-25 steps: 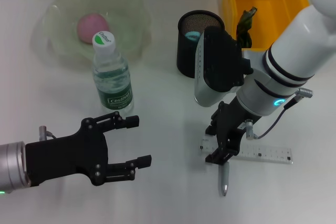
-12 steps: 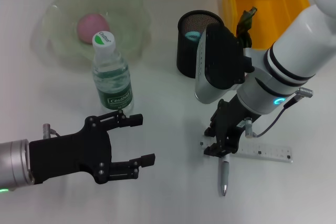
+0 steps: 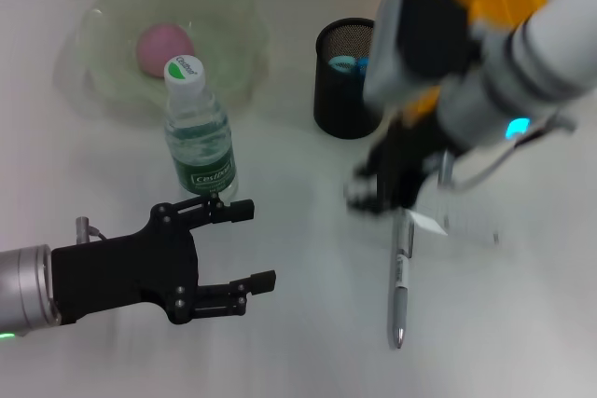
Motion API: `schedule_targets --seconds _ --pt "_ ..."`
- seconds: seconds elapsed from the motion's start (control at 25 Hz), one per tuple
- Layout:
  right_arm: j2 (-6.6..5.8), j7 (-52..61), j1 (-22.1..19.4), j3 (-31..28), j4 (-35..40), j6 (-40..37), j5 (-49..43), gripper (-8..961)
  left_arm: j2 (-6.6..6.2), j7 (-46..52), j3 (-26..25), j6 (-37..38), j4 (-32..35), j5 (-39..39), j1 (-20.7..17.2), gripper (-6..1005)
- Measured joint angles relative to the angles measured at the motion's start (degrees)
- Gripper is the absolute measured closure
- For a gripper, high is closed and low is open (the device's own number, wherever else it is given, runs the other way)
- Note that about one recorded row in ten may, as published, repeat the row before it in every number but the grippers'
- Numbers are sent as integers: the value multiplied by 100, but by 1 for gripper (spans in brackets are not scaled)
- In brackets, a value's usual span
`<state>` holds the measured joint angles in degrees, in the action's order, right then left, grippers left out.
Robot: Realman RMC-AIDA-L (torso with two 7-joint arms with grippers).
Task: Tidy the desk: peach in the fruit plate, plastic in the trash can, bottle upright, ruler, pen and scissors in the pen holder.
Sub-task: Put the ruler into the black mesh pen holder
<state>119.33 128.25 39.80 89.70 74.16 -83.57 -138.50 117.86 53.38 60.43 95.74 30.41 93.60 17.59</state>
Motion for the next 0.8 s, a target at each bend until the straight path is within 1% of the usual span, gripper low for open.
schedule_targets --seconds 0.12,0.16,0.2,0.24,0.28,0.32,0.36,0.4,0.44,0.48,0.52,0.56,0.6,0.64,0.68,0.72,0.76,0.8 --pt "2 55 -224 -770 785 39 35 564 0 1 -4 5 0 0 0 184" --pt "14 8 -413 -1173 1256 337 207 562 0 2 -4 6 0 0 -1 184" --pt "22 -56 -545 -1308 1426 644 405 561 0 2 -4 6 0 0 -1 184" --pt "22 -56 -545 -1308 1426 644 405 559 0 2 -4 6 0 0 -1 184" --pt "36 -342 -843 -1533 1659 1339 1051 557 0 2 -4 6 0 0 -1 184" --pt "36 -342 -843 -1533 1659 1339 1051 556 0 2 -4 6 0 0 -1 184" --pt "40 -691 -1005 -1657 1668 1733 1628 554 2 6 -5 -5 -2 0 -2 184" --pt "40 -691 -1005 -1657 1668 1733 1628 553 2 6 -5 -5 -2 0 -2 184" --pt "39 -972 -1081 -1707 1616 1915 1997 551 9 8 -1 -18 -18 0 -2 184" --pt "28 -1650 -1219 -1732 1426 2307 2737 550 9 8 -1 -18 -18 0 -2 184" --pt "28 -1650 -1219 -1732 1426 2307 2737 548 9 8 -1 -18 -18 0 -2 184" --pt "17 -2639 -1331 -1694 1028 2720 3712 546 26 15 20 -24 -31 0 25 184" --pt "17 -2639 -1331 -1694 1028 2720 3712 545 26 15 17 -24 -36 0 31 184" --pt "15 -3161 -1359 -1679 757 2815 4237 543 26 15 15 -25 -39 0 36 184" --pt "6 -4128 -1349 -1688 141 2863 5232 542 26 15 12 -26 -46 0 49 184" --pt "6 -4128 -1349 -1688 141 2863 5232 540 26 15 12 -26 -46 0 49 184" --pt "-6 -5187 -1247 -1717 -695 2688 6359 539 26 15 16 -25 -46 0 58 184" --pt "-6 -5187 -1247 -1717 -695 2688 6359 537 27 15 22 -24 -45 0 65 184"
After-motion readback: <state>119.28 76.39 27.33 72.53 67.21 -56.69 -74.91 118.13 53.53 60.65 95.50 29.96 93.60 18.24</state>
